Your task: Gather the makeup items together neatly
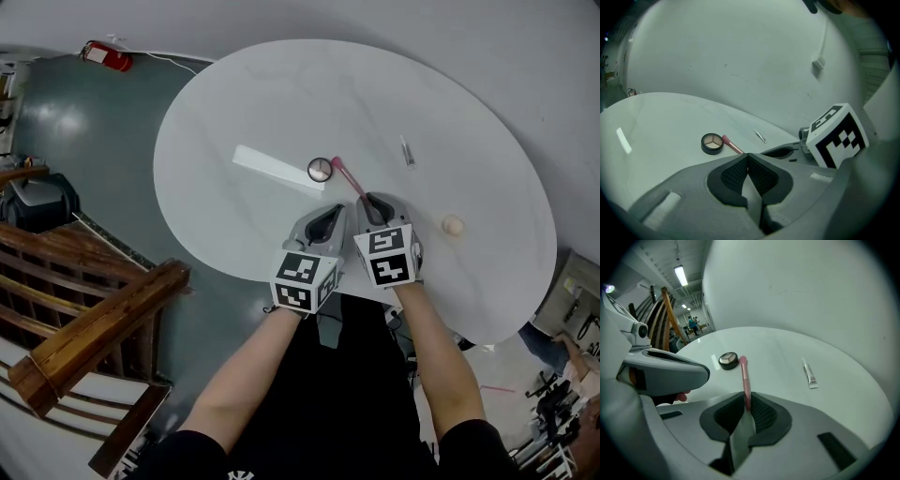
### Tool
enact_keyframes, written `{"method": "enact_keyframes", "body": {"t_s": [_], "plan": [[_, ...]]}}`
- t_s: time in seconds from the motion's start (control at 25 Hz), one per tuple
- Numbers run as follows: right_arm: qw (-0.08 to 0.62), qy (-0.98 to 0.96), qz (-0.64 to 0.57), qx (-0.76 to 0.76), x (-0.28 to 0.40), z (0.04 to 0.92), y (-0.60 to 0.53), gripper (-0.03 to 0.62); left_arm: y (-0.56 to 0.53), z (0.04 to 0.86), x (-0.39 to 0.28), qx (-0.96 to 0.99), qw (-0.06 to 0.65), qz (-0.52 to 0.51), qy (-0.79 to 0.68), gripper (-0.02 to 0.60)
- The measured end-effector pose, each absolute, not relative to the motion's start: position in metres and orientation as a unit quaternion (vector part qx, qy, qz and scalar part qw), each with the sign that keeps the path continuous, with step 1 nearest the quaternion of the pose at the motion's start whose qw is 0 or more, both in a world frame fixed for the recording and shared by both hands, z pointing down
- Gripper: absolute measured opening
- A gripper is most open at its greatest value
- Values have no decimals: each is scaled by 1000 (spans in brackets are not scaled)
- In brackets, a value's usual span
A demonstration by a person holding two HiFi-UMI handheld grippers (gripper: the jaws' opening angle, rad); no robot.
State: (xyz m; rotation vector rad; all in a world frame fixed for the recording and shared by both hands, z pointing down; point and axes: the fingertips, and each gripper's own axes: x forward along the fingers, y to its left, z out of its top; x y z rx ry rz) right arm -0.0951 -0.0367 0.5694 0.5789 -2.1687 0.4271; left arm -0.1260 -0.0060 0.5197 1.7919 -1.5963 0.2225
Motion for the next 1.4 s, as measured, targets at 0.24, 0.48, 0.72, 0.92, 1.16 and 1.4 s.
{"method": "enact_keyframes", "body": {"t_s": [0.24,0.48,0.72,0.92,1.16,1.4], "plan": [[423,-858,168,239,-96,571,-38,41,-3,521,-128,695,360,87,-617,9],[406,-857,189,255,-92,565,-32,41,-3,517,-127,702,354,87,-612,9],[380,-861,200,274,-87,546,-36,41,-4,508,-122,711,350,85,-604,9],[355,-863,207,295,-78,525,-37,41,-7,496,-115,721,339,89,-597,9],[324,-864,205,327,-66,496,-34,41,-11,473,-101,748,313,93,-578,9],[297,-860,206,361,-49,467,-30,41,-8,450,-83,770,296,90,-558,9]]}}
